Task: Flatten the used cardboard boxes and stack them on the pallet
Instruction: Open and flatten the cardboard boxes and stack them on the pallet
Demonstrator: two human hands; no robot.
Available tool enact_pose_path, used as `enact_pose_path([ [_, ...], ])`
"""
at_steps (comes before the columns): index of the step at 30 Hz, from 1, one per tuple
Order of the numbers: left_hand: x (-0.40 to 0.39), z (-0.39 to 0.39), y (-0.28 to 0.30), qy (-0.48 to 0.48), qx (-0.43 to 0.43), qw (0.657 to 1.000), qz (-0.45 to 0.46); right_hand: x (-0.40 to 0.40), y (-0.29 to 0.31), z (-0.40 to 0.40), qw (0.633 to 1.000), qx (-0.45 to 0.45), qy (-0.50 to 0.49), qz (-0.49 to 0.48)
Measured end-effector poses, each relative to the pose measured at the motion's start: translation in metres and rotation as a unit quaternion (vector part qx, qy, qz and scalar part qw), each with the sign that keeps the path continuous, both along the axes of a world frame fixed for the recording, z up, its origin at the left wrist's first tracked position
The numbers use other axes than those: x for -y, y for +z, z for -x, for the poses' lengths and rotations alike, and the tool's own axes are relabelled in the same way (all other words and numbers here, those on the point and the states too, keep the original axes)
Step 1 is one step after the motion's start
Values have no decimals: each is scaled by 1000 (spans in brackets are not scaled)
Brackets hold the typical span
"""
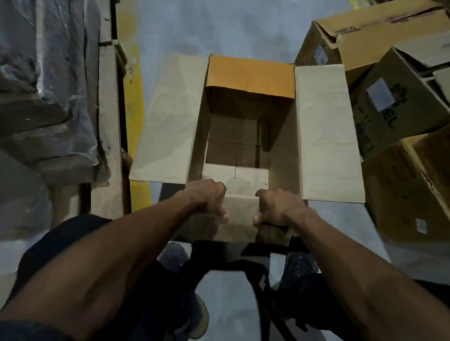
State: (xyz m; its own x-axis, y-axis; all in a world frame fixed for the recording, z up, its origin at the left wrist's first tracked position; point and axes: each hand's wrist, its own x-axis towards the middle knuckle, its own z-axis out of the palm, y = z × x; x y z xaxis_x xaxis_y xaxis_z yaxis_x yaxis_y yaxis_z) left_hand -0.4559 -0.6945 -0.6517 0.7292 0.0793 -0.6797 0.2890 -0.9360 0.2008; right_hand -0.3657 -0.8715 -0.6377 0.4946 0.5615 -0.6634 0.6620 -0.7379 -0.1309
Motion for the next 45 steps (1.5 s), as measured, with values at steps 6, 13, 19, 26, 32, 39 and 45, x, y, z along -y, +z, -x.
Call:
enact_pose_path([
  [6, 3, 1, -19, 23, 76, 995, -59, -12, -15, 0, 995, 90, -25, -22],
  [13, 12, 17, -14, 5, 73, 995, -64, -2, -14, 17, 995, 92, -26, -14],
  [19, 37, 60, -2, -8, 22, 999, -43, 24, -5, 63, 998, 54, -25, 5],
  [26, 46, 80, 2, -14, -57, 998, 14, 43, 2, 93, 999, -19, -6, 25],
  [32, 26, 58, 11, 29, -80, 990, 114, 34, 27, 52, 975, -156, -142, -64],
  [39, -7, -9, 11, 384, 112, 860, 316, 30, 22, -14, 916, 149, -294, -230],
  [45, -12, -83, -12, 657, 104, 510, 545, 16, -24, -49, 892, 81, -397, -199],
])
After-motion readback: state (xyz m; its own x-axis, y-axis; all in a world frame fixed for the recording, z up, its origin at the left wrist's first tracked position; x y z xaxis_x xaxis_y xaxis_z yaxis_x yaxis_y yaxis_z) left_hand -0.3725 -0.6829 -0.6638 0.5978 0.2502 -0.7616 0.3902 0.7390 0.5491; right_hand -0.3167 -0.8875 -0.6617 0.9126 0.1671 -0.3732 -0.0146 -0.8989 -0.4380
